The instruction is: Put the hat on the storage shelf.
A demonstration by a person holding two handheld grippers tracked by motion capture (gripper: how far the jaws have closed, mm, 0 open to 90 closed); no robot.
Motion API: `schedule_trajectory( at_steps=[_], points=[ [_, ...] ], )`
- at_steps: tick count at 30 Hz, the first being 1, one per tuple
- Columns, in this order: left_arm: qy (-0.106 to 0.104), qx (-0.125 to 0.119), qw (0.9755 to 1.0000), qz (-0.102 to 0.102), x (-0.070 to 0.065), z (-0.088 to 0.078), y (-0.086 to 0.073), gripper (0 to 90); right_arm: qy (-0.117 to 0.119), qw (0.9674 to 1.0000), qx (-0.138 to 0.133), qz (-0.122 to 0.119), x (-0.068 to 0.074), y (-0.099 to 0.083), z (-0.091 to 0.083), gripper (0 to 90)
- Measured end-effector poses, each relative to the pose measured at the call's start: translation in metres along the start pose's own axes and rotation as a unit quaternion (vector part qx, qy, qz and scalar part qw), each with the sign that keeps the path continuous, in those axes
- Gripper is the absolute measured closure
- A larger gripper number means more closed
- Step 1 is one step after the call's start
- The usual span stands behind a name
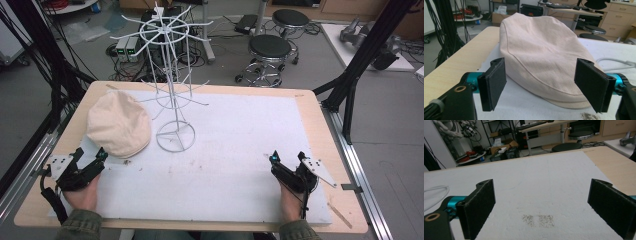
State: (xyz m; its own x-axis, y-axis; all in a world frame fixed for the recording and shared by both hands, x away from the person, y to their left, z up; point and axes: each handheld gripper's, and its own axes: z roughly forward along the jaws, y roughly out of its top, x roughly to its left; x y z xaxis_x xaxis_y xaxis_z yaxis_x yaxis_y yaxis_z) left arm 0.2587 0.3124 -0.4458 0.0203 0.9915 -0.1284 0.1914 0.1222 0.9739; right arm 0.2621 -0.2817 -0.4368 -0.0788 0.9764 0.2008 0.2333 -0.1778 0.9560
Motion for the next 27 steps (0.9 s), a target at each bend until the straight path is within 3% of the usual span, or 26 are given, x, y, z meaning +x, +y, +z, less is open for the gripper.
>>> schedule_trajectory(
  at_steps=[8, 16, 18, 21, 27],
  points=[
    [-0.007, -0.01, 0.9999, 0.008, -0.002, 0.001, 0.009, 25.4, 0.002, 1.0, 0.0, -0.003, 0.0, 0.0, 0.001, 6.6],
    [-0.025, -0.032, 0.9991, -0.01, -0.002, 0.001, 0.03, 25.4, 0.01, 0.9999, 0.005, -0.008, 0.001, -0.001, 0.002, 6.6],
    [-0.029, -0.032, 0.9991, -0.005, -0.002, 0.002, 0.036, 25.2, 0.016, 0.9998, 0.011, -0.009, 0.002, -0.001, 0.003, 6.6],
    [-0.025, -0.041, 0.9987, 0.018, -0.006, 0.005, 0.044, 25.2, 0.019, 0.9997, 0.01, -0.014, 0.003, -0.002, 0.004, 6.6],
    [-0.038, -0.041, 0.9984, 0.01, -0.011, 0.015, 0.061, 24.7, 0.016, 0.9998, 0.006, -0.013, 0.002, -0.001, 0.003, 6.6]
  ],
)
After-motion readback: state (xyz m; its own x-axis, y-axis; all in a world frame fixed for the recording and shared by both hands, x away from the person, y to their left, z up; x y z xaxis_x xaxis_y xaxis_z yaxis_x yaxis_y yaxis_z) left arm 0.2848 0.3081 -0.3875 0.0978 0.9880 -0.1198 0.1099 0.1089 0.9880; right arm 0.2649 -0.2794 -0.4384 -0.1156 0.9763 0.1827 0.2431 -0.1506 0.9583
